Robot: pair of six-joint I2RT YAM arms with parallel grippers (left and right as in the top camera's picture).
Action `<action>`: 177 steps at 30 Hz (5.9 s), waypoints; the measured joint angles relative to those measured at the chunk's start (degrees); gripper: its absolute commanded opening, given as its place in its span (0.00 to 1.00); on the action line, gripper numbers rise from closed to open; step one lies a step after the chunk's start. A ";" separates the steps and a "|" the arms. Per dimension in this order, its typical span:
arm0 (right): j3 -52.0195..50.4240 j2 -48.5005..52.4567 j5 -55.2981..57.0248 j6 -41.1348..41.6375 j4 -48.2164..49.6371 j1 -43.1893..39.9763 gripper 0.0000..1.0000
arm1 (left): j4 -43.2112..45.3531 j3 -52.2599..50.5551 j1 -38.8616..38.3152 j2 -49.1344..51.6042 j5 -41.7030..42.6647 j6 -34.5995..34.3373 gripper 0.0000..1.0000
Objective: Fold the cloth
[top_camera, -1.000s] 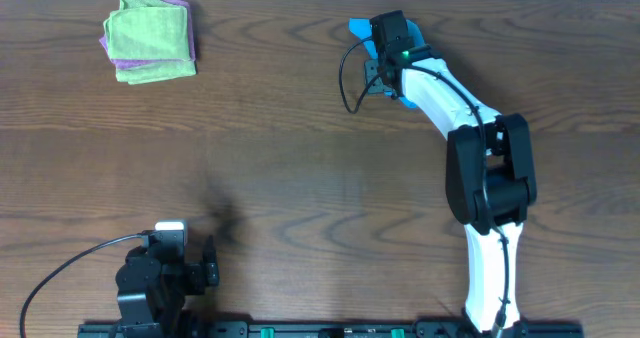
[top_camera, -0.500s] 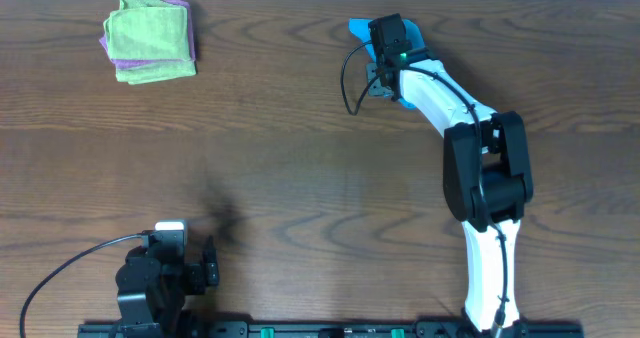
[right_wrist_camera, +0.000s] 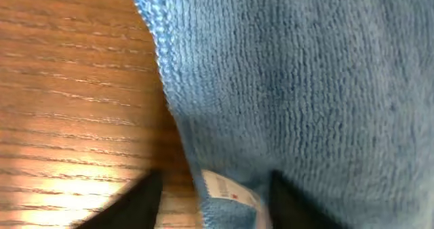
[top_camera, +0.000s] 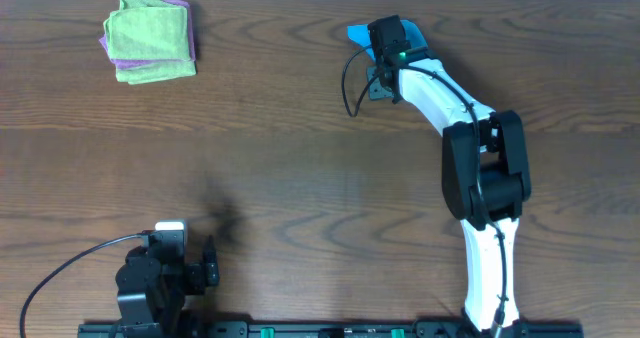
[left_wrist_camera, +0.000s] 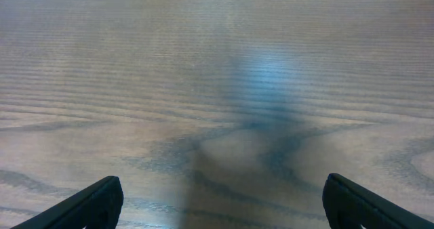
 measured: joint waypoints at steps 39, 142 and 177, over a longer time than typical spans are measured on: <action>1.81 -22.64 -8.83 -0.98 -25.62 20.48 0.01 | -0.02 0.00 0.00 0.00 -1.25 -0.26 0.95; -31.36 -22.12 -29.40 6.64 -0.66 -4.00 0.56 | 24.61 29.64 -6.82 80.78 34.99 -58.77 0.95; -31.45 -21.00 -32.00 9.62 1.16 -2.05 0.01 | 33.03 16.83 -6.82 80.87 30.62 -55.52 0.95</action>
